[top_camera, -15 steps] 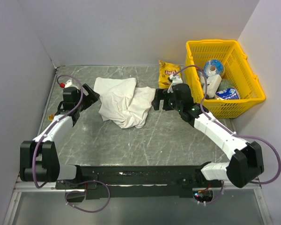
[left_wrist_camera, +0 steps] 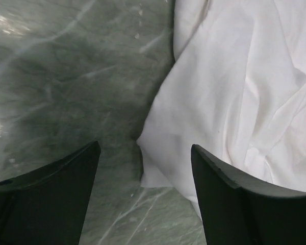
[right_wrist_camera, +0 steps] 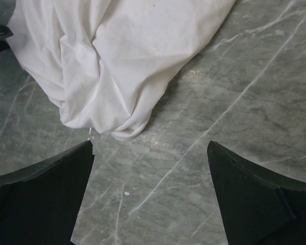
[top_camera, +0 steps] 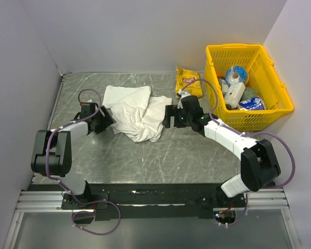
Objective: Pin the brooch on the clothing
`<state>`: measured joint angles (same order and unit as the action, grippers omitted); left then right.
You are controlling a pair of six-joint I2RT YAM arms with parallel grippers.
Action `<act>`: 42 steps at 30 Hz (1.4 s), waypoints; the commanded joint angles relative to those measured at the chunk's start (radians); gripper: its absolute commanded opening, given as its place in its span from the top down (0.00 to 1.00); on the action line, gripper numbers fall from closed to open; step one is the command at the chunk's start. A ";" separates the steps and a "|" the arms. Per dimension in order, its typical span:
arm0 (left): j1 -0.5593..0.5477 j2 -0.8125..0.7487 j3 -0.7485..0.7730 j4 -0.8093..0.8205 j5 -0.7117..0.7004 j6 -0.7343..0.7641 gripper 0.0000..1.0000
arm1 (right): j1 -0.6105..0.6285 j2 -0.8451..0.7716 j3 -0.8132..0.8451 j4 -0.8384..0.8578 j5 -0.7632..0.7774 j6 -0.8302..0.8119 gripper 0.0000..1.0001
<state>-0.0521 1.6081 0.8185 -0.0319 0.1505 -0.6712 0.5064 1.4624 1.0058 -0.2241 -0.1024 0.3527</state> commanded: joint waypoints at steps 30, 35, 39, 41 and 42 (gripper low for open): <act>-0.077 -0.261 0.178 -0.094 0.055 0.053 0.99 | 0.080 0.190 0.054 0.141 -0.122 0.078 1.00; -0.077 -0.427 0.217 -0.149 0.029 0.061 0.99 | 0.078 -0.077 0.070 0.049 -0.098 0.008 1.00; -0.075 -0.572 0.254 -0.198 -0.018 0.078 0.99 | 0.077 -0.250 0.112 -0.047 -0.153 -0.043 1.00; -0.077 -0.660 0.272 -0.220 -0.031 0.087 0.99 | 0.077 -0.335 0.123 -0.066 -0.215 -0.073 1.00; -0.077 -0.686 0.277 -0.224 -0.026 0.090 0.99 | 0.078 -0.361 0.131 -0.076 -0.267 -0.080 1.00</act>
<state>-0.1287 1.0424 1.0271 -0.2268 0.1608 -0.6098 0.5800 1.2102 1.0832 -0.2256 -0.2501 0.3454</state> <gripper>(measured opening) 0.026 0.030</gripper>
